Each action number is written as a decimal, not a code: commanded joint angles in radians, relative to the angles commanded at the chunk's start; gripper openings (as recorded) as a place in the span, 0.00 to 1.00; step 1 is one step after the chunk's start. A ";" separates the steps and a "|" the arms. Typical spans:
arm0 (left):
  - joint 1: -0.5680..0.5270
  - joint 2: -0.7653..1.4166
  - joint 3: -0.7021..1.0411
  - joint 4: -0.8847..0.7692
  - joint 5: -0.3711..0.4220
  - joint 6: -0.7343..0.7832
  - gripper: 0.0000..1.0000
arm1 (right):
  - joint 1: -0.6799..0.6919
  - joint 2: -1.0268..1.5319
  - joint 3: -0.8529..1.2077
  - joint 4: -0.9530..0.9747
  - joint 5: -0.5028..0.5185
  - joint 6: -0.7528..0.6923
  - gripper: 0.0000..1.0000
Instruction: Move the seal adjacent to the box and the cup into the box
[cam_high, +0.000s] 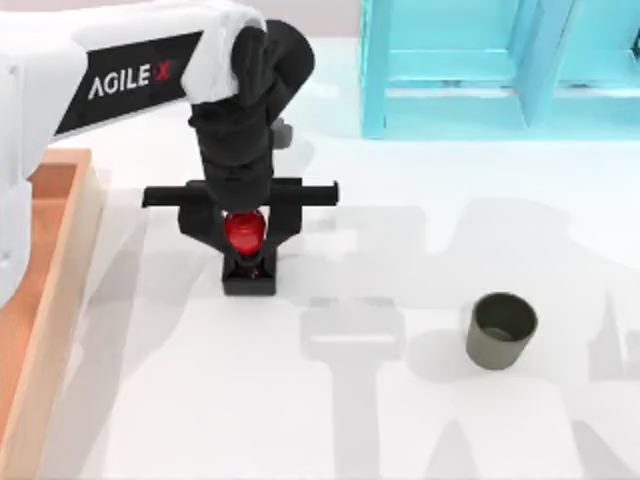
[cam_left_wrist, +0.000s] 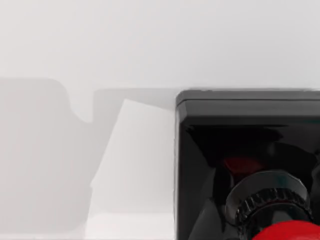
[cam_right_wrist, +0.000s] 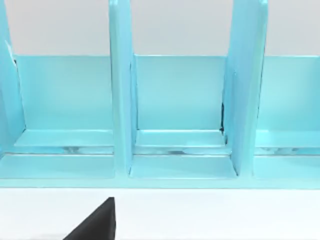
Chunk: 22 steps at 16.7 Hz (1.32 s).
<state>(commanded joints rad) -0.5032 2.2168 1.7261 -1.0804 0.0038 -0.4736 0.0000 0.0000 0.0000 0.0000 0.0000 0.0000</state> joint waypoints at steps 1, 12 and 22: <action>0.001 -0.001 0.001 0.000 0.000 0.001 0.00 | 0.000 0.000 0.000 0.000 0.000 0.000 1.00; 0.225 -0.190 0.103 -0.292 -0.001 0.223 0.00 | 0.000 0.000 0.000 0.000 0.000 0.000 1.00; 0.171 -0.355 -0.070 -0.244 -0.019 0.169 0.00 | 0.000 0.000 0.000 0.000 0.000 0.000 1.00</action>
<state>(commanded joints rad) -0.3327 1.8619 1.6560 -1.3241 -0.0156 -0.3048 0.0000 0.0000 0.0000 0.0000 0.0000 0.0000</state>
